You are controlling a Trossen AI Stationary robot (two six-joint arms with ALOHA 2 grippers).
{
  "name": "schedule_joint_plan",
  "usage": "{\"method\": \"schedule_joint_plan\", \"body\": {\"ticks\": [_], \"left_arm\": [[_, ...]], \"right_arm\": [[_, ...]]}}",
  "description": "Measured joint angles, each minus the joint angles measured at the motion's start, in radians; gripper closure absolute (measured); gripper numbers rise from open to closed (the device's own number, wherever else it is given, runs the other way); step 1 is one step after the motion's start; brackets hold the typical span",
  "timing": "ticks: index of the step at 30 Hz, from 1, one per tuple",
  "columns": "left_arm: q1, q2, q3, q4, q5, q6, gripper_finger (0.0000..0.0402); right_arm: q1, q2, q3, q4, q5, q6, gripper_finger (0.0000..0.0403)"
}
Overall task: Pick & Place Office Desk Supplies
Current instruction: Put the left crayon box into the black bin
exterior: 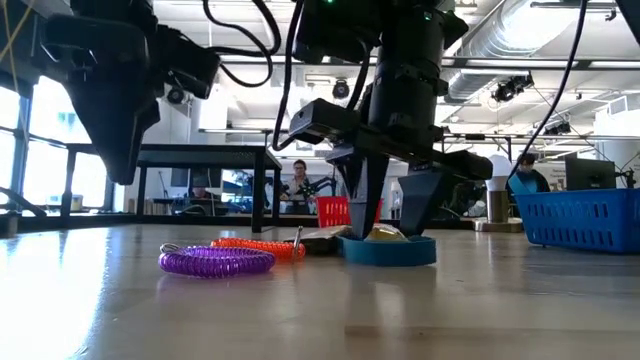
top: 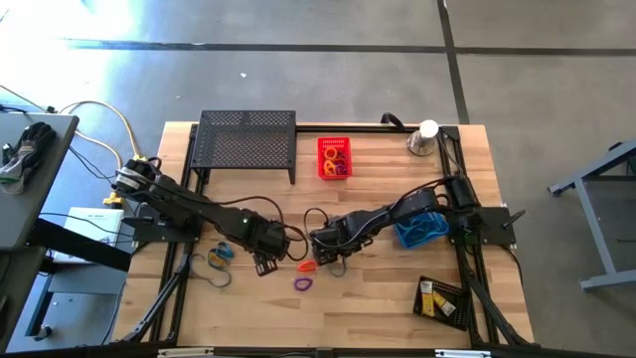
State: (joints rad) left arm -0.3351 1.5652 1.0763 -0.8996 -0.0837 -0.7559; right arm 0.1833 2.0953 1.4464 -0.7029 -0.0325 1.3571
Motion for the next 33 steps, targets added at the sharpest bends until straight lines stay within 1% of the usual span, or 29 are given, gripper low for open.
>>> {"method": "schedule_joint_plan", "body": {"ticks": [4,8,12,15,22,29,33], "left_arm": [[0.000,-0.005,0.000,-0.006,0.000,0.001,0.0249],[-0.005,0.001,-0.001,-0.008,-0.019,0.002,0.0249],[-0.016,0.002,-0.021,0.012,-0.052,0.001,0.0249],[-0.016,0.002,-0.022,0.017,-0.052,0.000,0.0249],[-0.015,0.002,-0.022,0.018,-0.053,0.000,0.0249],[-0.014,0.002,-0.022,0.027,-0.053,0.001,0.0249],[-0.013,0.002,-0.022,0.031,-0.053,0.001,0.0249]], "right_arm": [[0.000,-0.013,-0.003,0.010,0.008,-0.019,0.0248],[0.010,-0.047,-0.004,0.027,0.073,-0.032,0.0285],[0.018,-0.107,-0.002,0.042,0.108,-0.053,0.0306],[0.026,-0.148,-0.002,0.051,0.142,-0.055,0.0309],[0.033,-0.232,0.000,0.058,0.215,-0.080,0.0301],[0.041,-0.247,-0.001,0.161,0.195,-0.132,0.0304],[0.046,-0.248,0.000,0.221,0.180,-0.178,0.0297]]}}
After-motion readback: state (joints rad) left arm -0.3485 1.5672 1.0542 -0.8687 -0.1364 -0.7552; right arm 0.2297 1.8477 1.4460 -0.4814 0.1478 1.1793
